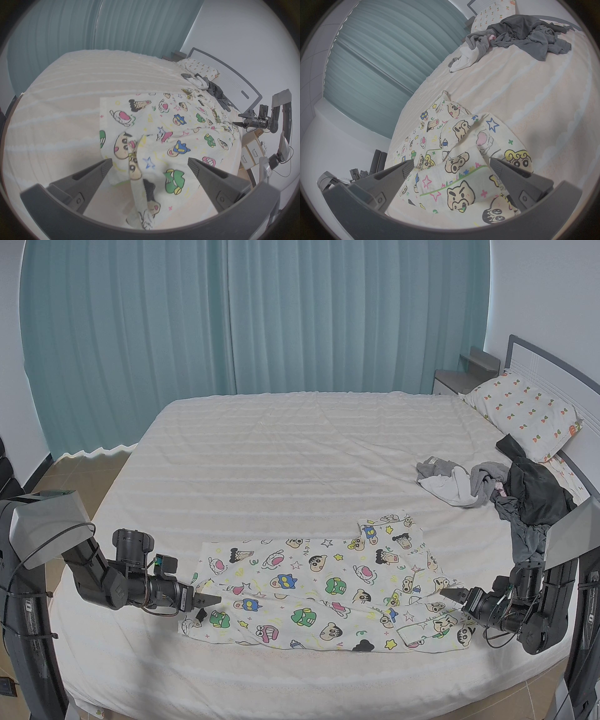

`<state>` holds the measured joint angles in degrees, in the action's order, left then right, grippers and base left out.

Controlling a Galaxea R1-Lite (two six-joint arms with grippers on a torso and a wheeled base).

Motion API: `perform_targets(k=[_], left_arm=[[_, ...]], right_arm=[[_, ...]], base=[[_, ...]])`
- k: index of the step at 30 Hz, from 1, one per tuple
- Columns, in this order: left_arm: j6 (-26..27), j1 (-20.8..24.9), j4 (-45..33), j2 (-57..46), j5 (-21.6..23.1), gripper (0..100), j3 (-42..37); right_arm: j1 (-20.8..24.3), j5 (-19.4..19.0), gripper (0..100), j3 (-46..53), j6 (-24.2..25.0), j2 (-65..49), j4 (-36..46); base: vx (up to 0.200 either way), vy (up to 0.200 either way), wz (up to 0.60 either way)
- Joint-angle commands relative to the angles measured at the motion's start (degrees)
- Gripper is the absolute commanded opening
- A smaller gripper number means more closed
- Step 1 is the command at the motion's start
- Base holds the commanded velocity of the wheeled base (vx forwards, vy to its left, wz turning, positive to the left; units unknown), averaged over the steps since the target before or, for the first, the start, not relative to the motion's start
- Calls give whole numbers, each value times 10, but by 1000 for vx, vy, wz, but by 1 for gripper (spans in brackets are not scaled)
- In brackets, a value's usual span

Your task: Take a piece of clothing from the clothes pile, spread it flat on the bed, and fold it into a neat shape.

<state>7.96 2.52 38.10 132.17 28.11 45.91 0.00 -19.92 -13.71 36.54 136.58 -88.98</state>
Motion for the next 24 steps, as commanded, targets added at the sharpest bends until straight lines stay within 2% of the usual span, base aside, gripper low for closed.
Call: perform_targets(k=[1, 13, 14, 24], left_arm=[[2, 17, 0, 25, -2, 100, 21], [4, 23, 5, 56, -6, 100, 37], [4, 22, 4, 56, -6, 0, 37], [3, 8, 0, 49, -7, 0, 21]], right_arm=[[0, 0, 100, 0, 0, 0, -7], [5, 0, 100, 0, 0, 0, -7], [5, 0, 100, 0, 0, 0, -7], [5, -1, 100, 0, 0, 0, -7]], base=[[0, 0, 0], [0, 0, 0], [0, 0, 0], [0, 0, 0]])
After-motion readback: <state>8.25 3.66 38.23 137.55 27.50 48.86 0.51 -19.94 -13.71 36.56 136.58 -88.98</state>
